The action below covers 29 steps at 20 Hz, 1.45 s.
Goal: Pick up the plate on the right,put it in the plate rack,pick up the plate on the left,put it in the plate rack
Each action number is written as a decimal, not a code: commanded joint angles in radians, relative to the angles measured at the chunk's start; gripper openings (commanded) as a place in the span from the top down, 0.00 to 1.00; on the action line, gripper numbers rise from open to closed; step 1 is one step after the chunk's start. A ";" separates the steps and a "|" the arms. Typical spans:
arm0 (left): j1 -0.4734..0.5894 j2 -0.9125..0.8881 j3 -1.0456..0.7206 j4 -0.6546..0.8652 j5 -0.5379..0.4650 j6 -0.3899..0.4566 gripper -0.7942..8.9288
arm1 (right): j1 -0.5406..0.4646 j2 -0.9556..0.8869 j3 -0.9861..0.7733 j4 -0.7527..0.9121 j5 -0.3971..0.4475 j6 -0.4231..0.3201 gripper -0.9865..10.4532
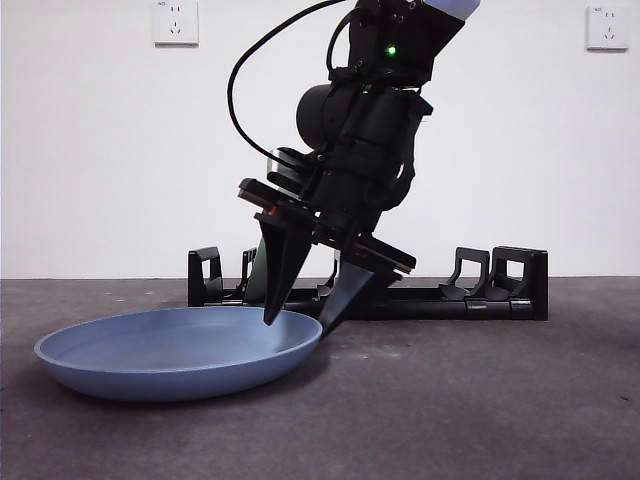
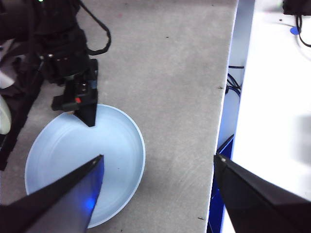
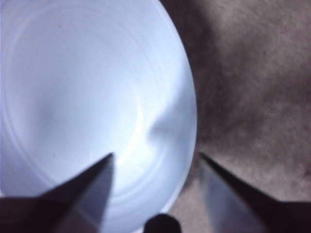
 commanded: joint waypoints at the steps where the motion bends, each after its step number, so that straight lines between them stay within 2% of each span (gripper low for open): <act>1: -0.012 0.000 0.001 0.006 0.001 0.014 0.53 | 0.002 0.018 -0.008 0.011 0.005 0.032 0.76; 3: -0.018 0.002 0.001 0.005 0.001 0.024 0.52 | 0.002 0.018 -0.022 0.033 0.018 0.042 0.77; 5: -0.019 0.009 0.001 0.001 0.001 0.027 0.52 | 0.002 0.018 -0.051 0.052 0.050 0.053 0.86; 9: -0.047 0.024 0.001 -0.003 -0.003 0.045 0.52 | 0.002 0.018 -0.093 0.079 0.056 0.064 0.86; 11: -0.063 0.035 0.001 -0.008 -0.043 0.046 0.52 | 0.002 0.017 -0.091 0.076 0.055 0.064 0.93; 15: -0.111 0.068 0.001 -0.033 -0.109 0.068 0.52 | 0.000 -0.040 -0.069 -0.003 0.055 0.056 0.92; 18: -0.169 0.116 0.001 -0.034 -0.222 0.121 0.52 | -0.024 -0.162 -0.067 -0.042 0.063 0.055 0.92; 23: -0.273 0.263 0.001 0.064 -0.320 0.163 0.52 | -0.099 -0.366 -0.067 -0.153 0.015 0.052 0.92; 27: -0.343 0.378 0.001 0.144 -0.506 0.200 0.53 | -0.151 -0.453 -0.067 -0.206 -0.056 0.052 0.92; 29: -0.354 0.408 0.001 0.187 -0.572 0.202 0.53 | -0.163 -0.477 -0.067 -0.226 -0.060 0.051 0.92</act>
